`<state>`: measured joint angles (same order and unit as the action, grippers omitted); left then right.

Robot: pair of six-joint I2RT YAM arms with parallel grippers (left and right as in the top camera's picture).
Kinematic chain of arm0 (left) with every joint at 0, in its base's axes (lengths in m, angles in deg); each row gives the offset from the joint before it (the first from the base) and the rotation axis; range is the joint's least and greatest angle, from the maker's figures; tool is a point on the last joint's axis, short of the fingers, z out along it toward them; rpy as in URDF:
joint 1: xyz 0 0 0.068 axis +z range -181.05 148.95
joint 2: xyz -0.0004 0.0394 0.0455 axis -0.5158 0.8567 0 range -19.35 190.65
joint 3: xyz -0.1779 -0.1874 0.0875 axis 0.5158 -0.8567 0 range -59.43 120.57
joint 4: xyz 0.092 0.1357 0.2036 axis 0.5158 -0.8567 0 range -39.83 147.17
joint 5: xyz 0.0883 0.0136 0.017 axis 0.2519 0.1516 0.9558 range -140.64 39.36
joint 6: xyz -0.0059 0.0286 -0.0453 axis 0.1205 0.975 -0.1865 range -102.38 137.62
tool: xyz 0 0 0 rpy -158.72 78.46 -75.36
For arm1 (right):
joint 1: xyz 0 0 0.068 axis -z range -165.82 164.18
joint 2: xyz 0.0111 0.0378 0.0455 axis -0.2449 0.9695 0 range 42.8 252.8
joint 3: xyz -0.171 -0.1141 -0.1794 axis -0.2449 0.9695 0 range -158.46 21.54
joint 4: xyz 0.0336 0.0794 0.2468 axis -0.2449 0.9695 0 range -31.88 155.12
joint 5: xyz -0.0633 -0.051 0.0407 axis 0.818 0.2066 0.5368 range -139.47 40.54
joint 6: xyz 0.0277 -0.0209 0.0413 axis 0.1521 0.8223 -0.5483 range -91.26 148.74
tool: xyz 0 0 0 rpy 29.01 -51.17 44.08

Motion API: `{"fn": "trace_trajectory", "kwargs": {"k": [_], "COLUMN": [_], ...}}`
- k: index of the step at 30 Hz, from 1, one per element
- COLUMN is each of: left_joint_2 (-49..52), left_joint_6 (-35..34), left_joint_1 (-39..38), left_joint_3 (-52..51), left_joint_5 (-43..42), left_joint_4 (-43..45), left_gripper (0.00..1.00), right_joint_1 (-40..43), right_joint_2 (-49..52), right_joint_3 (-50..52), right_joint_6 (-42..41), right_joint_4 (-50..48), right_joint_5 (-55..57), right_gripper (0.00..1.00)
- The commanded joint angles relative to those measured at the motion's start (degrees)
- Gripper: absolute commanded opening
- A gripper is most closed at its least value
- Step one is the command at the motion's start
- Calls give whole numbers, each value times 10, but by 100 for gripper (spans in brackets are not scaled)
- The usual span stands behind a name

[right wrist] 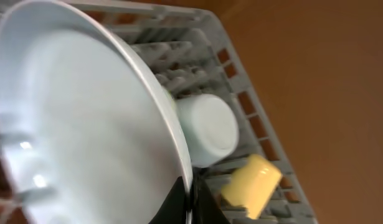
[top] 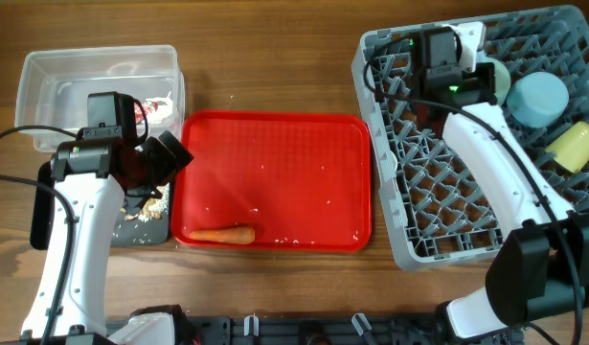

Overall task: Sort waste into correct bins and load items into the dishwasher rack
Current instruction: 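Grasp the light-blue plate with the right gripper and stand it in the rack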

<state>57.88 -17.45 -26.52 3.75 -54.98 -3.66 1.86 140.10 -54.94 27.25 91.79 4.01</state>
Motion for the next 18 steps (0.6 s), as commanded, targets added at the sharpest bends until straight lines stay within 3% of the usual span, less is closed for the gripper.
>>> {"fn": "trace_trajectory", "kwargs": {"k": [1,2,3,5,7,12,17,18], "left_joint_2": [-8,-8,-8,-8,-8,-8,-6,-5], "left_joint_6": [1,1,1,1,1,1,26,-24], "left_joint_1": [2,2,2,2,2,1,-66,-97], "left_joint_3": [3,3,3,3,3,3,-6,-18], "left_joint_5": [-1,-1,-1,-1,-1,-11,-40,-40], "left_joint_4": [2,2,2,1,0,-16,-38,-38], "left_gripper": [100,100,100,100,100,100,100,100], "right_joint_1": [-58,-75,-90,-108,-108,-108,-78,-60], "right_joint_2": [-10,-13,-16,-22,-38,-146,-162,-162], "right_joint_3": [-1,-1,-1,-1,-2,-2,-2,-2], "right_joint_6": [-30,-30,-30,-32,-50,-3,-146,-155], "right_joint_4": [13,24,39,73,96,107,179,192], "right_joint_5": [-53,-57,-60,-102,-162,-472,-489,-489], "right_gripper": [5,28,58,90,100,100,100,100]}}
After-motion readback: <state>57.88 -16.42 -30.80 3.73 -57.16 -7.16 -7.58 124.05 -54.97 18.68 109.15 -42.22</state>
